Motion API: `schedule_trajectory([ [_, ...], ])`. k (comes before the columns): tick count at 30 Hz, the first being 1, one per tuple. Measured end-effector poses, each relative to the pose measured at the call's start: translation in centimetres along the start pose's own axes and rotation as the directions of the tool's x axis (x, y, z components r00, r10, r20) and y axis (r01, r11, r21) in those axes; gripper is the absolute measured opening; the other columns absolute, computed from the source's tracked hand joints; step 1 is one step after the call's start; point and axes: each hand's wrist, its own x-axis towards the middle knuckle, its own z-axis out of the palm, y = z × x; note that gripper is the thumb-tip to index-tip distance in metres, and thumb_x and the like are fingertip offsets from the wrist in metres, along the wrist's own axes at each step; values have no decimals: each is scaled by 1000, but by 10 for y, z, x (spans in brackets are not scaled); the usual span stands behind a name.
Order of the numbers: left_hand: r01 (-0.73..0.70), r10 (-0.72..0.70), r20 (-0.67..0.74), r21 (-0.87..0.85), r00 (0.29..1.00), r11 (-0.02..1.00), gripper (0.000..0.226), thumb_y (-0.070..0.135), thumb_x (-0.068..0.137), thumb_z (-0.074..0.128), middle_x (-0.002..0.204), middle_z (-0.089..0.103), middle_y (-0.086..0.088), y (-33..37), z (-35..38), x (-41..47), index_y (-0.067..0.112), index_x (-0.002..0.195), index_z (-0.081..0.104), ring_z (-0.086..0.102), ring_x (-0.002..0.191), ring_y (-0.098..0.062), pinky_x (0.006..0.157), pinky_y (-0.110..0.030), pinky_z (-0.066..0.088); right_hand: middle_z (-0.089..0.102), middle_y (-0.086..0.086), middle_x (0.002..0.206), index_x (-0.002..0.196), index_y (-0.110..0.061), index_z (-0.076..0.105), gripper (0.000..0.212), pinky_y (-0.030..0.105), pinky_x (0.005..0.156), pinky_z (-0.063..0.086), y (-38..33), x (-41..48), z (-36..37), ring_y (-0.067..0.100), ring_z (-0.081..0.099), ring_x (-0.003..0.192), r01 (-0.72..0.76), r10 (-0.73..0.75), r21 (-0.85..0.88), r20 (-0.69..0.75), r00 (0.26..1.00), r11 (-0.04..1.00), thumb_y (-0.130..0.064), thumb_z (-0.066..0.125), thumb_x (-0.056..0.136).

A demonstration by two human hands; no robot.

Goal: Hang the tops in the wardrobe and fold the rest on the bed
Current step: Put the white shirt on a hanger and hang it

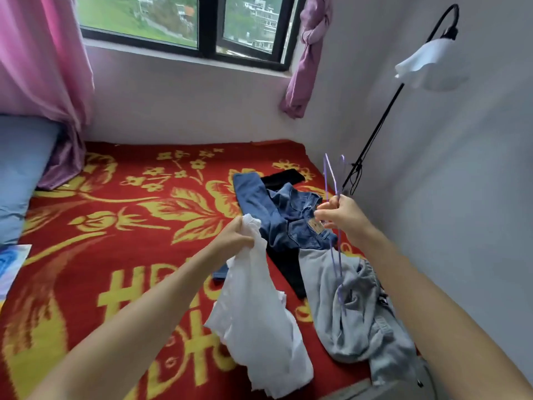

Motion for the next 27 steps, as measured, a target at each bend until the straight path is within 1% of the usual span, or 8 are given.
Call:
schedule_trajectory([
  [6,-156,138,134,135,981,978,25,21,78,50,95,40,-10,39,-1,-32,8,99,43,39,85,-22,75,-38,35,60,3,106,109,-4,57,31,25,94,45,-8,-2,63,12,56,101,213,-210,11,214,954,977,5,64,80],
  [10,-294,275,108,261,955,920,14,15,85,57,95,53,-22,47,-21,-52,11,97,53,50,85,-22,75,-37,43,54,4,81,85,-7,51,18,29,76,44,-16,-3,92,14,50,76,227,-235,63,357,904,972,4,65,79],
  [13,-322,368,-22,435,930,841,30,-2,88,56,71,50,3,52,-35,-64,25,76,51,45,62,0,60,-17,37,32,-1,62,64,-16,30,41,24,59,28,-26,-4,106,11,28,59,234,-245,76,349,904,969,8,59,80],
  [16,-201,456,-272,630,847,750,32,-3,82,57,61,48,9,44,-51,-76,24,69,47,45,54,-3,52,-17,36,27,-2,61,63,-18,28,42,22,54,25,-53,-5,106,7,25,53,308,-333,145,200,921,940,13,48,83],
  [20,38,446,-424,757,789,652,5,15,83,61,76,56,2,21,-58,-89,13,86,58,55,72,-22,58,-29,32,32,0,61,63,-17,27,39,17,52,33,-106,-13,87,3,29,49,418,-453,310,49,890,854,13,43,83],
  [23,153,387,-464,774,797,614,38,42,81,51,91,52,-2,-3,-53,-88,9,99,57,51,94,-25,66,-30,30,36,0,61,60,-17,28,40,14,49,33,-141,-27,78,3,32,48,498,-536,416,-29,844,761,15,41,79],
  [25,222,247,-489,714,837,664,68,63,63,31,98,53,-7,-23,-56,-85,10,98,56,50,101,-28,70,-33,32,40,-6,54,54,-21,32,41,15,47,31,-161,-33,70,5,32,46,482,-543,583,-81,836,654,12,41,77],
  [27,224,83,-507,516,858,827,61,71,52,33,78,55,-3,-45,-62,-87,17,72,51,58,88,-29,63,-32,29,41,-9,49,46,-25,39,39,16,47,32,-172,-31,54,6,33,46,459,-530,706,-139,836,539,5,44,70],
])
